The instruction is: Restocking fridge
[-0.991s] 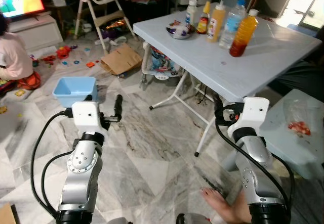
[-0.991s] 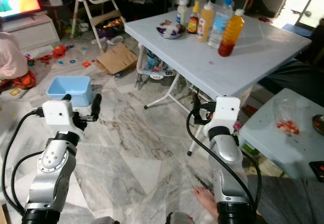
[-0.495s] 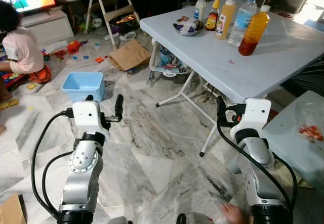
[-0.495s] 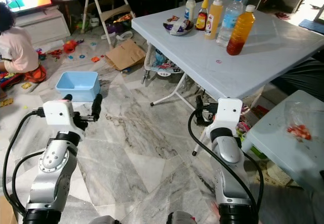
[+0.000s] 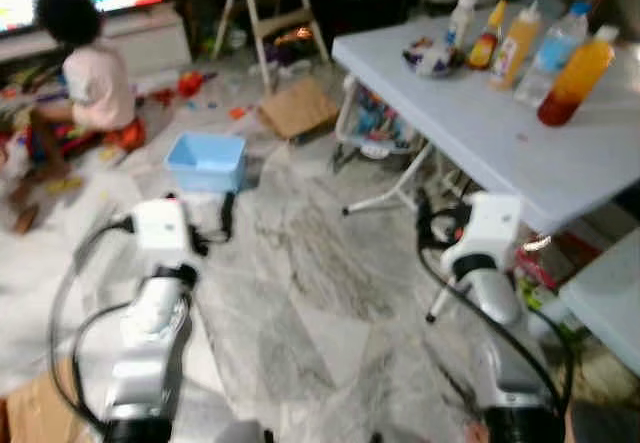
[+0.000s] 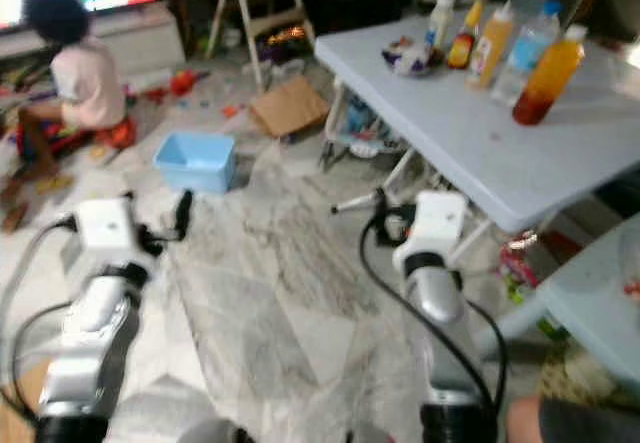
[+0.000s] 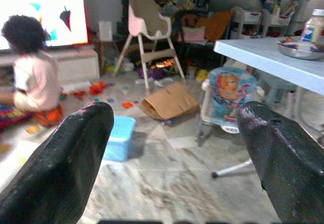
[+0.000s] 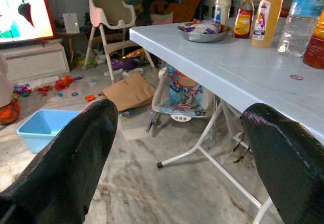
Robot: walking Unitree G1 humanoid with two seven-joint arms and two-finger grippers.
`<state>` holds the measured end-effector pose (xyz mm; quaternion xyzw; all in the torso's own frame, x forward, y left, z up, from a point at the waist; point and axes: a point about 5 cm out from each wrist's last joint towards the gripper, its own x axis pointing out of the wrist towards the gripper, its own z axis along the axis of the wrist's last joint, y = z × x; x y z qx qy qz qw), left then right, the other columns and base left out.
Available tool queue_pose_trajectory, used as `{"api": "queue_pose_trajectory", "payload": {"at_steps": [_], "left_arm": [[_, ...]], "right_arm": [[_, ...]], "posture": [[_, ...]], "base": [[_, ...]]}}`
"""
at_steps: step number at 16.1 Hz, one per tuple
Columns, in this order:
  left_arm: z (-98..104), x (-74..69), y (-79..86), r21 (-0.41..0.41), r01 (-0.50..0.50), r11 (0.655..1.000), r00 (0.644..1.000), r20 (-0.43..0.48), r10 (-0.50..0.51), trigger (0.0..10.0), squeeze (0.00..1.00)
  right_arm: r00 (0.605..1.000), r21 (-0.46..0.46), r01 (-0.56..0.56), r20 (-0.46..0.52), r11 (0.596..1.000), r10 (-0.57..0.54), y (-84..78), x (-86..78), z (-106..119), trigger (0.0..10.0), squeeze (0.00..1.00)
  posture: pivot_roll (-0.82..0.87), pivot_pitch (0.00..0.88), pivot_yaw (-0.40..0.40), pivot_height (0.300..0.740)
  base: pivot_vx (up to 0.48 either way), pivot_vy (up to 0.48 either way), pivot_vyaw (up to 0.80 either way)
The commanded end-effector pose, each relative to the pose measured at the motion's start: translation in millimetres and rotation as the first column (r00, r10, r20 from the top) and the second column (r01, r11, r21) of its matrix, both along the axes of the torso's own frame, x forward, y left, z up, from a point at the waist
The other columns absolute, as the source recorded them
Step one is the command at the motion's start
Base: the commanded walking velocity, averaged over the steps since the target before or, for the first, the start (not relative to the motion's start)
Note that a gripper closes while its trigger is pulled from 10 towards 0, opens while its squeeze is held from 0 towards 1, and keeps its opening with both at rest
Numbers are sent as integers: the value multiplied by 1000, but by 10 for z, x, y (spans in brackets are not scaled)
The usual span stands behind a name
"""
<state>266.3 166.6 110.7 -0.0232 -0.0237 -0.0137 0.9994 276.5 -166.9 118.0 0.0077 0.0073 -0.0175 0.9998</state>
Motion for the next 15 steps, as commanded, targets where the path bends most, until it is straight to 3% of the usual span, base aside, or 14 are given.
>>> {"api": "queue_pose_trajectory", "payload": {"at_steps": [1,7,15], "left_arm": [[60,16,-105,-16,35,999,999,22,-35,10000,0],[114,6,-182,1,92,996,994,60,-92,10000,0],[111,-1,-196,-4,101,995,993,61,-101,10000,0]], "right_arm": [[999,-14,38,8,999,-38,-101,-5,38,10000,0],[999,-20,41,8,999,-41,-102,-3,36,10000,0],[999,-25,36,3,999,-36,-92,-12,26,10000,0]], "posture": [[14,0,-9,740],[12,0,-10,740],[10,0,-9,740]], "base": [[0,469,0],[44,0,0],[452,0,0]]}}
